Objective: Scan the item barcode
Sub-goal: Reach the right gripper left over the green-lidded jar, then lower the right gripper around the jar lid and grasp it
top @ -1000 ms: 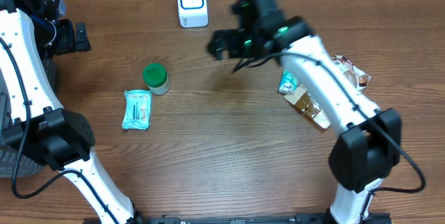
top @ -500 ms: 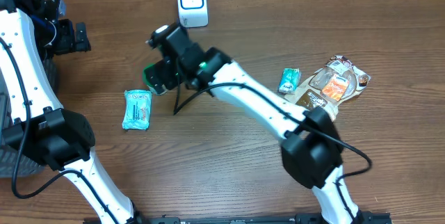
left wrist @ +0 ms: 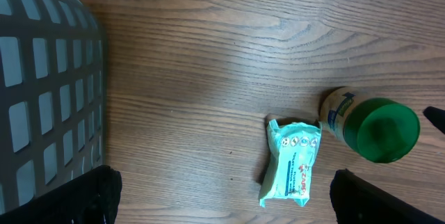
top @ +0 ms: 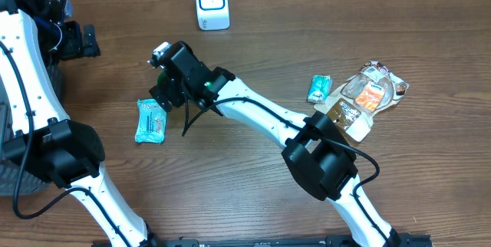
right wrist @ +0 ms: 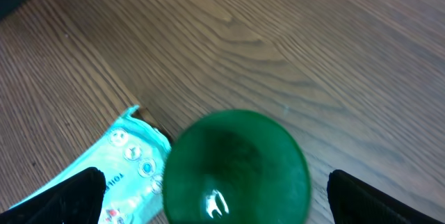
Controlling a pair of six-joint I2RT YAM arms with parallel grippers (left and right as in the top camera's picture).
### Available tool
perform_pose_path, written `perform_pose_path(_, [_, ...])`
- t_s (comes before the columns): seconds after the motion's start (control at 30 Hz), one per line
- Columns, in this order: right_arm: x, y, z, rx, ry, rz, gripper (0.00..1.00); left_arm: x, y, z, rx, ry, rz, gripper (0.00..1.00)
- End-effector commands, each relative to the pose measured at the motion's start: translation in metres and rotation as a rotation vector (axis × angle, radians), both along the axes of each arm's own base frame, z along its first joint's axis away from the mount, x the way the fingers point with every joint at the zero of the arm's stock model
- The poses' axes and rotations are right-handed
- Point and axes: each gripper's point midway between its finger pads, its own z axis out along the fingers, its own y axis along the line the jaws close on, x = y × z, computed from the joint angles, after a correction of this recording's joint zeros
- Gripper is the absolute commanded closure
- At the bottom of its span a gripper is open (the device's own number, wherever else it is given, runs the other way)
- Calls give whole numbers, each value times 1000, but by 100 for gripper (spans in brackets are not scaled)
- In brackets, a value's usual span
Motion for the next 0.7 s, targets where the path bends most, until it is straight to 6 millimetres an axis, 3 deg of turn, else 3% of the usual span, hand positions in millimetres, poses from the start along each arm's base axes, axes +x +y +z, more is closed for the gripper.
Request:
perform_pose_path(0.0, [1, 8, -12, -6, -8, 19, 0, 2, -3, 12, 11, -35, -15, 0])
perform_pose_path(0.13, [4, 11, -11, 7, -20, 19, 1, 2, -3, 12, 11, -35, -16, 0])
perform_pose_path(0.3, [8, 11, -8, 9, -40, 4, 20, 2, -3, 12, 11, -35, -15, 1])
perform_pose_path(0.67, [12, 1, -6, -30, -54, -30, 39, 2, -3, 12, 11, -36, -16, 0])
